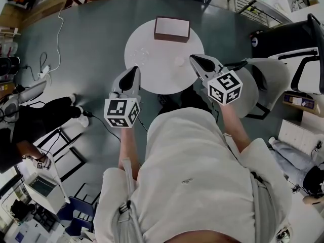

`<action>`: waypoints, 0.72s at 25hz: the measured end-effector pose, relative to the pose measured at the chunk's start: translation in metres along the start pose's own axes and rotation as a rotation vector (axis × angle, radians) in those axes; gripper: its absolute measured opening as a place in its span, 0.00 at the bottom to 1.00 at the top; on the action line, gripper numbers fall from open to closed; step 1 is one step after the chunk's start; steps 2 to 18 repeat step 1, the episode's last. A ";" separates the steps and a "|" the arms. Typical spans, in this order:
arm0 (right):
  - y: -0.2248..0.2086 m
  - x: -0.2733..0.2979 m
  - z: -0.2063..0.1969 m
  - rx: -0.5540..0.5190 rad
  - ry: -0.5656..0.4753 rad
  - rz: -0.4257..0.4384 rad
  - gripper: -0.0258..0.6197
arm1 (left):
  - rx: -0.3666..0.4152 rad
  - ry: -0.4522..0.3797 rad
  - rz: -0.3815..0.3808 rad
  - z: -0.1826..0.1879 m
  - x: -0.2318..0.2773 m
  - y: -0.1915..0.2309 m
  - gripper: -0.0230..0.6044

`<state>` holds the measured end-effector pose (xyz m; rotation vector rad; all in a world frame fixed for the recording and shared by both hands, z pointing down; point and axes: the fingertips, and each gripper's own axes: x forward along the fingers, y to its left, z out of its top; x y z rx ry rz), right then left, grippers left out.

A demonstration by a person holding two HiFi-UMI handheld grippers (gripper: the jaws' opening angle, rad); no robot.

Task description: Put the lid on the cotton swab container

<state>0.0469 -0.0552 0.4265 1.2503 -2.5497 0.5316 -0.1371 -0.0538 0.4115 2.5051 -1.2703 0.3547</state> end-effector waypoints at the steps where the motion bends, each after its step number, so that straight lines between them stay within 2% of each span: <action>1: 0.000 0.000 0.000 -0.003 0.001 -0.001 0.05 | 0.001 0.002 0.000 -0.001 0.000 0.000 0.05; 18: 0.000 0.000 0.000 -0.003 0.001 -0.001 0.05 | 0.001 0.002 0.000 -0.001 0.000 0.000 0.05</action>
